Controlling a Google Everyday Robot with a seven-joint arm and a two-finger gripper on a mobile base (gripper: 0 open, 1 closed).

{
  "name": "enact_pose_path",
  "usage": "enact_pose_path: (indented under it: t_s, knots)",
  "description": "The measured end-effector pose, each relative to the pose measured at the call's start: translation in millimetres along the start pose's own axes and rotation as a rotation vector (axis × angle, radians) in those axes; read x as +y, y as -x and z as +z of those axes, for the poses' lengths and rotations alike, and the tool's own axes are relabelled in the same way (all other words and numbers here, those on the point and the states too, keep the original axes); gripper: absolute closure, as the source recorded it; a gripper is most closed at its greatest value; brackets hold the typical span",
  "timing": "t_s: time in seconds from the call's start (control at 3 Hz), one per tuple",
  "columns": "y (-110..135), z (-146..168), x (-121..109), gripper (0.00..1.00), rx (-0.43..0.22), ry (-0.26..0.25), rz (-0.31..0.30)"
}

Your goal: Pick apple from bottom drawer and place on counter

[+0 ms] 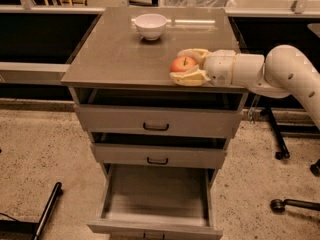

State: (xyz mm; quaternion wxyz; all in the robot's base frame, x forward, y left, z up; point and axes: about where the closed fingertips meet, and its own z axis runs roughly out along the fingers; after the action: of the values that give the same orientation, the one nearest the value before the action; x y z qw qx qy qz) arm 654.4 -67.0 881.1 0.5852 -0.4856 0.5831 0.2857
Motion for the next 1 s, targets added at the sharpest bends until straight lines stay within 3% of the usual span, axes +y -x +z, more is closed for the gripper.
enact_pose_path:
  t_s: [0.33, 0.67, 1.0]
  knots:
    - [-20.1, 4.1, -28.6, 0.73, 0.063, -0.042, 0.066]
    - [-37.3, 18.4, -44.4, 0.5, 0.092, -0.008, 0.105]
    - [-34.8, 19.5, -45.9, 0.19, 0.091, -0.002, 0.102]
